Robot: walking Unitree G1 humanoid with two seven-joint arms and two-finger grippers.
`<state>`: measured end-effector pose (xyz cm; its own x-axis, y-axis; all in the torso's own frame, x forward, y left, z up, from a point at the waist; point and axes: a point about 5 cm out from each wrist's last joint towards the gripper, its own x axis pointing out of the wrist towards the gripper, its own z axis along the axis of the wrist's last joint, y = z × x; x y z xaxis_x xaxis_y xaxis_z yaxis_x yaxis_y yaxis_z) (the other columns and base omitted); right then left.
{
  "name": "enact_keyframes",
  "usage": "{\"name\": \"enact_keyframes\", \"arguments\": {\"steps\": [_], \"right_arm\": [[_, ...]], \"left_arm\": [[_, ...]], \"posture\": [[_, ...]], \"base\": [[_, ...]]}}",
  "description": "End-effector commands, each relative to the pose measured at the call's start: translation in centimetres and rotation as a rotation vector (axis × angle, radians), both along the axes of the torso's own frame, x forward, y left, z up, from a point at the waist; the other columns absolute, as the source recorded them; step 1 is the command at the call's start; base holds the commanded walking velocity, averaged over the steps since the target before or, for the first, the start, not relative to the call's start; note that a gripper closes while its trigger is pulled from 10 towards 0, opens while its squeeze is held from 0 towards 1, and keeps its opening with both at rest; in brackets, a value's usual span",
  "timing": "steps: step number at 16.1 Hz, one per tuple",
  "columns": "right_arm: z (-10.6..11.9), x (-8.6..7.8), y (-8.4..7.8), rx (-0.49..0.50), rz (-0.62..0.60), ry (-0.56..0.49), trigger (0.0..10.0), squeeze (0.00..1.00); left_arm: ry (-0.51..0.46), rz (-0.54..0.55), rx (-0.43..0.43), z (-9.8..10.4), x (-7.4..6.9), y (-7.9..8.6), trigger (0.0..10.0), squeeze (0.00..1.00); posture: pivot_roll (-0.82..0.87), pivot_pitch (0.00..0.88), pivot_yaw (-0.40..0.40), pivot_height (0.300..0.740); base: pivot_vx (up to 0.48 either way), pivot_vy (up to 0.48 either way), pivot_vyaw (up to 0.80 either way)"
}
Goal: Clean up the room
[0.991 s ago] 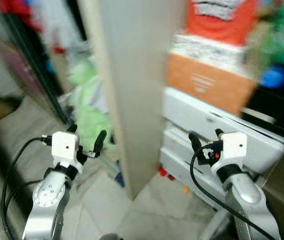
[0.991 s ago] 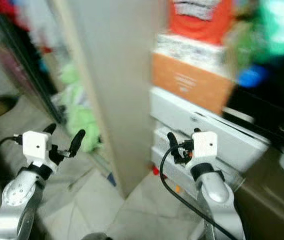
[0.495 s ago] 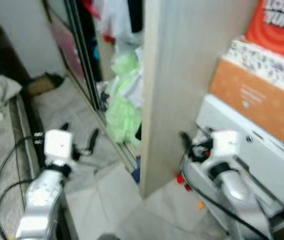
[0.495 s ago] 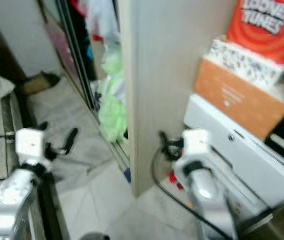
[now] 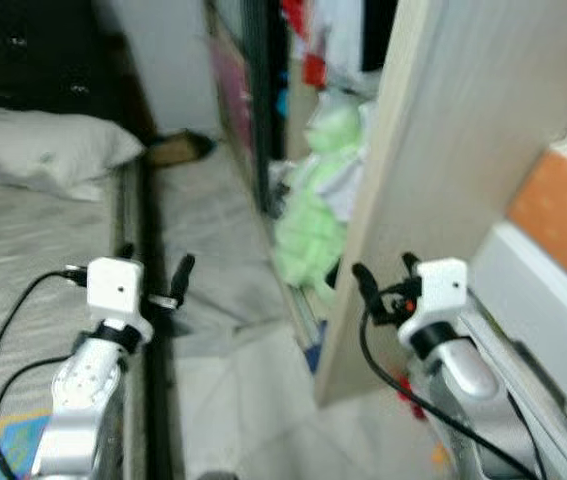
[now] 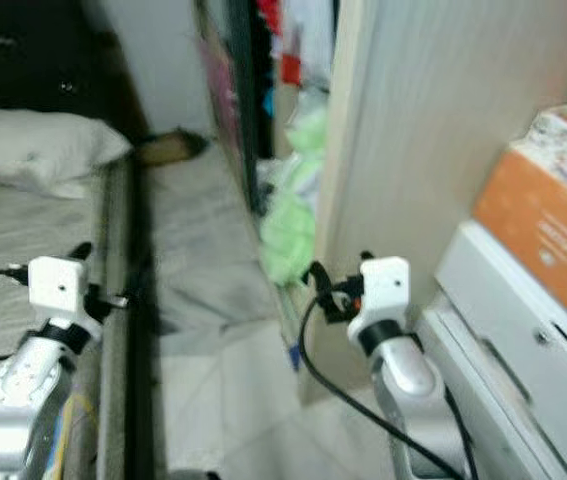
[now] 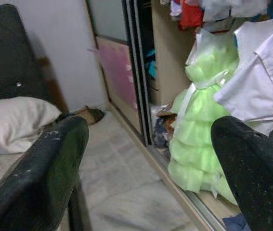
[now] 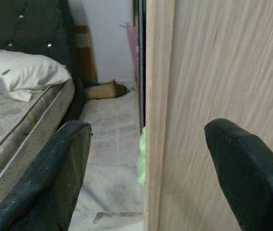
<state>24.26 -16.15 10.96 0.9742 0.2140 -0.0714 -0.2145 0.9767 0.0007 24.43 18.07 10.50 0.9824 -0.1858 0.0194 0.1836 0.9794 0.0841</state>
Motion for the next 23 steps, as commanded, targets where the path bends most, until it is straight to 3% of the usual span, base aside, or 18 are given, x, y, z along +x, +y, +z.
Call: {"name": "enact_keyframes", "arguments": {"steps": [1,8,13,17,20,23], "right_arm": [[0.1,0.2,0.1,0.01,-0.002,-0.004,10.0,0.0],[0.0,0.7,-0.1,0.01,0.022,-0.002,10.0,0.0],[0.0,0.7,-1.1,-0.002,0.073,0.046,10.0,0.0],[-1.0,-0.4,-0.2,0.048,0.245,0.164,10.0,0.0],[-0.3,0.7,-1.0,0.029,0.184,0.113,10.0,0.0],[1.2,2.4,-1.1,0.018,0.066,-0.001,10.0,0.0]], "left_arm": [[-0.003,-0.009,0.011,0.2,0.2,0.2,10.0,0.0],[-0.016,-0.006,0.025,0.4,0.3,0.0,10.0,0.0],[-0.018,0.013,-0.014,0.2,0.2,-0.6,10.0,0.0],[-0.004,-0.046,-0.003,0.2,0.4,-1.2,10.0,0.0],[-0.01,-0.035,-0.002,0.4,0.5,-1.1,10.0,0.0],[-0.007,0.075,0.019,0.2,0.1,-0.3,10.0,0.0]], "posture": [[-0.02,0.0,0.014,0.74],[0.05,0.0,-0.025,0.74],[-0.04,0.0,-0.039,0.74],[-0.04,0.012,-0.015,0.74],[-0.04,0.015,-0.014,0.74],[-0.01,0.019,-0.015,0.74]], "base": [[0.0,0.0,0.8],[0.0,0.0,0.8],[0.0,0.0,0.8],[0.0,0.0,0.8],[0.0,0.0,0.8],[0.0,0.0,0.8]]}}
